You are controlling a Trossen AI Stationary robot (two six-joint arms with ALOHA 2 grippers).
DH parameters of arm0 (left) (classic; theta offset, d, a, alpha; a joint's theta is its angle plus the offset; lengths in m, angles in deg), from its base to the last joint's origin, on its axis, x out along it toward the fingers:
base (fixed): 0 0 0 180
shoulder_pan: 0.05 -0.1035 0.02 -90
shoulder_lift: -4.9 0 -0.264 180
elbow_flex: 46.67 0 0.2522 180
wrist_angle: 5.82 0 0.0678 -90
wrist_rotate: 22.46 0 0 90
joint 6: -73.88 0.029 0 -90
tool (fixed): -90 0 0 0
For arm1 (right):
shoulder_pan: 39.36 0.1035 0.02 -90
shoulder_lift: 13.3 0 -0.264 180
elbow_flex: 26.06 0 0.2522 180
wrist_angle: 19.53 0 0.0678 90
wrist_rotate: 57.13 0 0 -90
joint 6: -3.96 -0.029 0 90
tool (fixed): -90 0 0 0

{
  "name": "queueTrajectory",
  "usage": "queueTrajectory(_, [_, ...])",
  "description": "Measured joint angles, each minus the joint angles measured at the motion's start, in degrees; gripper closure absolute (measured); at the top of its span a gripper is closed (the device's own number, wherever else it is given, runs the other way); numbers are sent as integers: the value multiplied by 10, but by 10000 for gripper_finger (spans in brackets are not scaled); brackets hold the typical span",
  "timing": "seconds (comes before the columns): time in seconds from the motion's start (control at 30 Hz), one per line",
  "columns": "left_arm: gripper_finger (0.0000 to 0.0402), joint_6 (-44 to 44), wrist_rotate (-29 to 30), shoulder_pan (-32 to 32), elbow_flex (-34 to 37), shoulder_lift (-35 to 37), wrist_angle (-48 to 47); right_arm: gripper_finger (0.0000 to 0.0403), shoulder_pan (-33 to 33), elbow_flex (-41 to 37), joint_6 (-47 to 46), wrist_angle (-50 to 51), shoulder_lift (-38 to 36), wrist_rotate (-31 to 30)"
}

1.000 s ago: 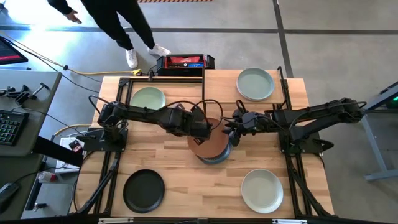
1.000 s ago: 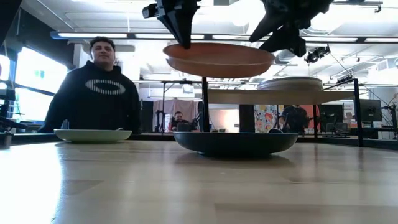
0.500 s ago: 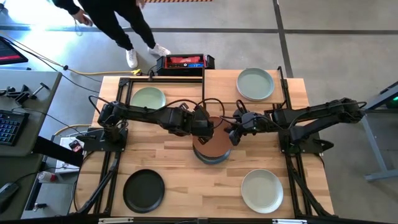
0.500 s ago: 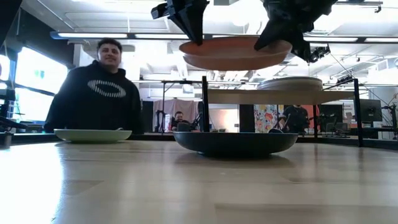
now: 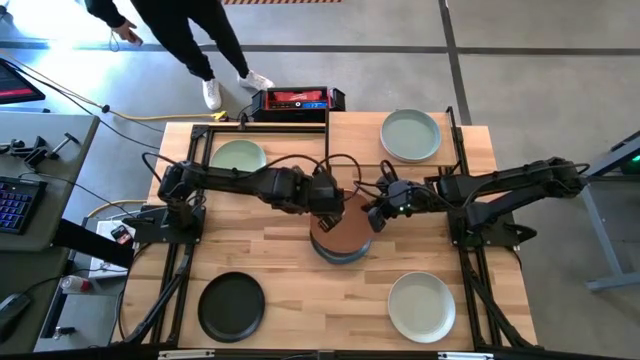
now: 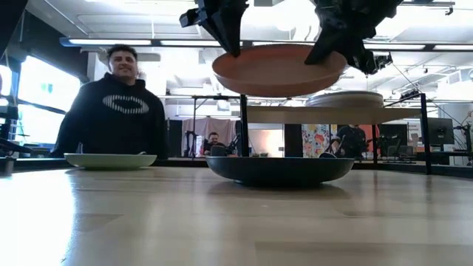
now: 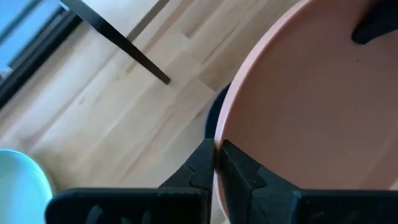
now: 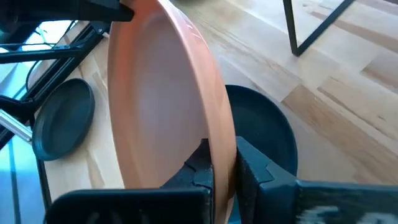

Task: Place and stack plates onto a shelf
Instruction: Stack the brown plate on the gray plate on the shelf

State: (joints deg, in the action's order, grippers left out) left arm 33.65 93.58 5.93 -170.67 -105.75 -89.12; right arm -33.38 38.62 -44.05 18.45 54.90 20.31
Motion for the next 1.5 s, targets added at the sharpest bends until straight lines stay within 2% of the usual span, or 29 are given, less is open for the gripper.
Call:
queueTrajectory(0.43, [329, 14, -134, -42, 0, 0, 5, 395, 0, 0, -66, 13, 0, 6])
queueTrajectory(0.67, [300, 3, -170, -57, 0, 2, 5, 395, 0, 0, -88, 99, -4, 6])
queueTrajectory(0.8, [299, 9, -160, -61, 0, 11, 8, 395, 0, 0, -101, 142, -24, -2])
queueTrajectory(1.1, [302, 57, -91, -67, 0, 49, 13, 395, -34, 0, -104, 176, -119, -35])
queueTrajectory(1.5, [302, 155, 14, -99, 0, 110, -20, 392, -160, 0, -107, 184, -238, -97])
